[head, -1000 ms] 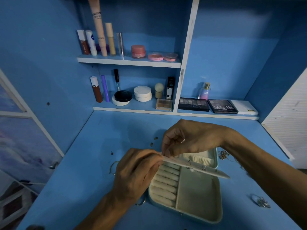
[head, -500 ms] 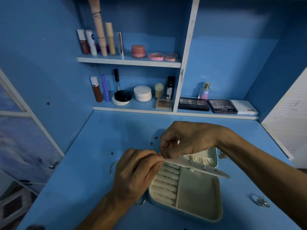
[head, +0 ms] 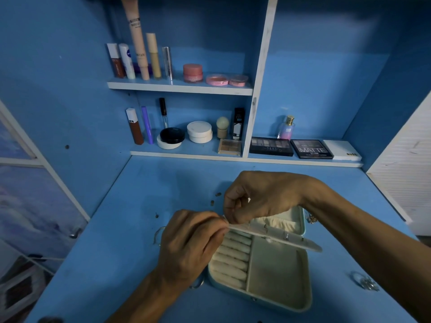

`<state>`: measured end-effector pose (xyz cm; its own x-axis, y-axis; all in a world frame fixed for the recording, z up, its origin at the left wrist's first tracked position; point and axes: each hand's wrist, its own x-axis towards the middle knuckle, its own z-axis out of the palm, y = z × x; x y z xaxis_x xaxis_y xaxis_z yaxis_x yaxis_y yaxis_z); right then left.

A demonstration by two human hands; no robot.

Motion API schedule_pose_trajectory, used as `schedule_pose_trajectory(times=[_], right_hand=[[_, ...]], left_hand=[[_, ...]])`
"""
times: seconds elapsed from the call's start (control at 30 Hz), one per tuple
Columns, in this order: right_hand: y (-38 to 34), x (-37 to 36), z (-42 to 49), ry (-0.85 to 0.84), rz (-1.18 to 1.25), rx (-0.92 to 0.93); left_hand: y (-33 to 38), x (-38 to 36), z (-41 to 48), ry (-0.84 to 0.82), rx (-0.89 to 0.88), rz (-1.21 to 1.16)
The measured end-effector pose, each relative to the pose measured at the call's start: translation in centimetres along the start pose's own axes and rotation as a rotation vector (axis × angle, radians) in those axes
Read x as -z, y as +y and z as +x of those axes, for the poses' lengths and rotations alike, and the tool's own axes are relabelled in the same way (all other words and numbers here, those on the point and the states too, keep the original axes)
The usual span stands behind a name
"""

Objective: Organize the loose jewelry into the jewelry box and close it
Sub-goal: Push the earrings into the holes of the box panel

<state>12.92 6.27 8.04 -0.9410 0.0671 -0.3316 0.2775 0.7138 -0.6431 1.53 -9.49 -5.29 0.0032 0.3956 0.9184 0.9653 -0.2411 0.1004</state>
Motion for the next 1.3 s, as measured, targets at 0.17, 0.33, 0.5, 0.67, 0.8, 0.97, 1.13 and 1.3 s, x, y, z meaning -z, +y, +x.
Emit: schedule_pose_trajectory(times=[0.17, 0.33, 0.5, 0.67, 0.8, 0.97, 1.13, 1.3], right_hand=[[0.9, 0.1, -0.3, 0.003, 0.039, 0.024], [2.8, 1.1, -1.2, 0.172, 0.165, 0.061], [5.0, 3.6, -3.5, 0.287, 0.179, 0.053], [6.9, 4.4, -3.7, 0.370, 0.141, 0.019], [8.8, 4.0, -2.8, 0.470, 0.150, -0.021], [10.8, 3.2, -1.6, 0.542, 0.104, -0.098], [11.8, 2.3, -0.7, 0.550, 0.050, -0.157], [12.3, 1.4, 0.0, 0.551, 0.000, -0.204]], left_hand=[[0.0, -0.2, 0.1, -0.013, 0.056, -0.061], [-0.1, -0.8, 2.1, -0.040, 0.219, -0.149], [-1.4, -2.7, 5.0, -0.134, 0.445, -0.315], [-2.7, -5.0, 6.0, -0.175, 0.567, -0.349], [-3.3, -6.3, 6.2, -0.236, 0.650, -0.372], [-4.2, -6.5, 5.9, -0.328, 0.691, -0.364], [-4.7, -6.1, 5.3, -0.356, 0.675, -0.317], [-5.9, -3.8, 4.5, -0.390, 0.670, -0.255]])
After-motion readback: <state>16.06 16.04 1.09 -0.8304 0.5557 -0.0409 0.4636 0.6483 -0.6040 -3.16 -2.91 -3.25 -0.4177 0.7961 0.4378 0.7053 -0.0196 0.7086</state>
